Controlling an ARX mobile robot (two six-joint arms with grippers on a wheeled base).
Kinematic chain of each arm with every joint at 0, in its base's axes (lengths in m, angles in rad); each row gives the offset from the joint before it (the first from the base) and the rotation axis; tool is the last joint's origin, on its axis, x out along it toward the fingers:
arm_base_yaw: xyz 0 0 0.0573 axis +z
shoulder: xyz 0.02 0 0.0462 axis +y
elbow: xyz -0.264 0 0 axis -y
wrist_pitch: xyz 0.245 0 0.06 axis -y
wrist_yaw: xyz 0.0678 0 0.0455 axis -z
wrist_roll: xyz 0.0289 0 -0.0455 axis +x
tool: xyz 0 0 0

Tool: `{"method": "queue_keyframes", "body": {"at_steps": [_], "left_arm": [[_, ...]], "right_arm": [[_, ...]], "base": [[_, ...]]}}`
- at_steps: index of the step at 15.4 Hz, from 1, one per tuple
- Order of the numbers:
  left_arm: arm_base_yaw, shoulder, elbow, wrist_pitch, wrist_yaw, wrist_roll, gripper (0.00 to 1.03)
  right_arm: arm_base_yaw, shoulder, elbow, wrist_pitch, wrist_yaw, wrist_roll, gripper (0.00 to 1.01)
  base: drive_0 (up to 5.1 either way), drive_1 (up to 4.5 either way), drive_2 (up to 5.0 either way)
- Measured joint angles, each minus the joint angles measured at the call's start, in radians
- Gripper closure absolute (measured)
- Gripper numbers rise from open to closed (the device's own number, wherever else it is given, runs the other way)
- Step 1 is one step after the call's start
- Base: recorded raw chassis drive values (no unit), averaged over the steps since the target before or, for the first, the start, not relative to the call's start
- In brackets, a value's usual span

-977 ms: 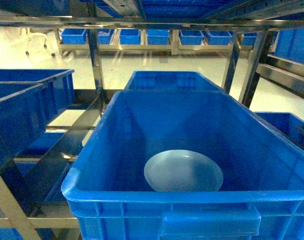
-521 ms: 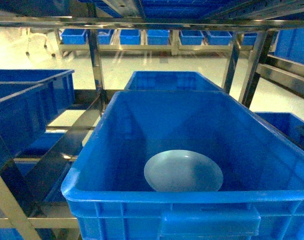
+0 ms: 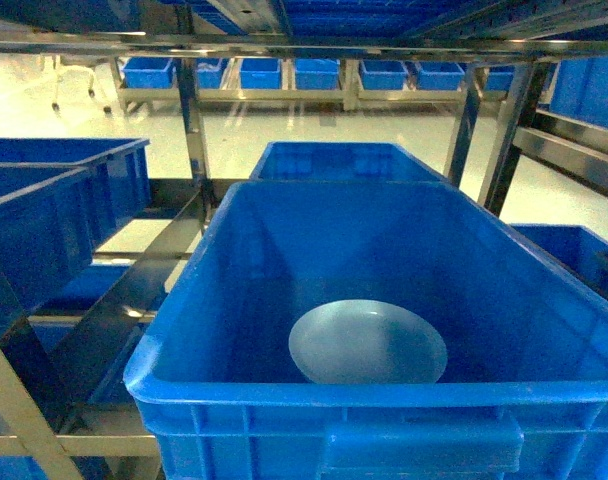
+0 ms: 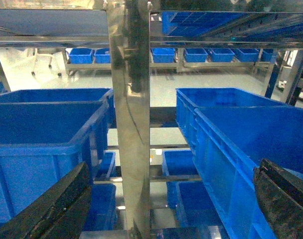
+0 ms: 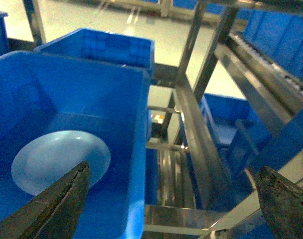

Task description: Place blue tray on left shelf second layer neatly

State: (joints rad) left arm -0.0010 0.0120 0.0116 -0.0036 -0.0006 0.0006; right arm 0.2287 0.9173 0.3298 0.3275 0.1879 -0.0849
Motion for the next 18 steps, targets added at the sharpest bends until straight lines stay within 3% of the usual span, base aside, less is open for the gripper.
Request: {"method": "queue_keyframes", "body": {"at_steps": [2, 3, 4, 5, 11, 18], "left_arm": [[0.000, 0.000, 0.000, 0.000, 0.000, 0.000, 0.05], [0.000, 0.000, 0.000, 0.000, 0.000, 0.000, 0.05], [0.000, 0.000, 0.000, 0.000, 0.000, 0.000, 0.05], [0.000, 0.000, 0.000, 0.000, 0.000, 0.000, 0.05], [0.000, 0.000, 0.000, 0.000, 0.000, 0.000, 0.05], [0.000, 0.000, 0.000, 0.000, -0.002, 0.000, 0.05]], "right_arm": [[0.002, -0.197, -0.070, -0.094, 0.087, -0.022, 0.03], [-0.006, -0.435, -0.099, -0.296, 0.143, -0.010, 0.03], [-0.258, -0.713, -0.100, -0.493, -0.071, 0.035, 0.03], [-0.230, -0.781, -0.150, -0.369, -0.182, 0.063, 0.19], [-0.229, -0.848, -0.245, -0.341, -0.188, 0.077, 0.98], [-0.229, -0.911, -0.314, -0.337, -0.185, 0.084, 0.99]], "base": [[0.0, 0.00, 0.0], [0.0, 0.00, 0.0], [0.0, 0.00, 0.0], [0.0, 0.00, 0.0], [0.0, 0.00, 0.0], [0.0, 0.00, 0.0]]}}
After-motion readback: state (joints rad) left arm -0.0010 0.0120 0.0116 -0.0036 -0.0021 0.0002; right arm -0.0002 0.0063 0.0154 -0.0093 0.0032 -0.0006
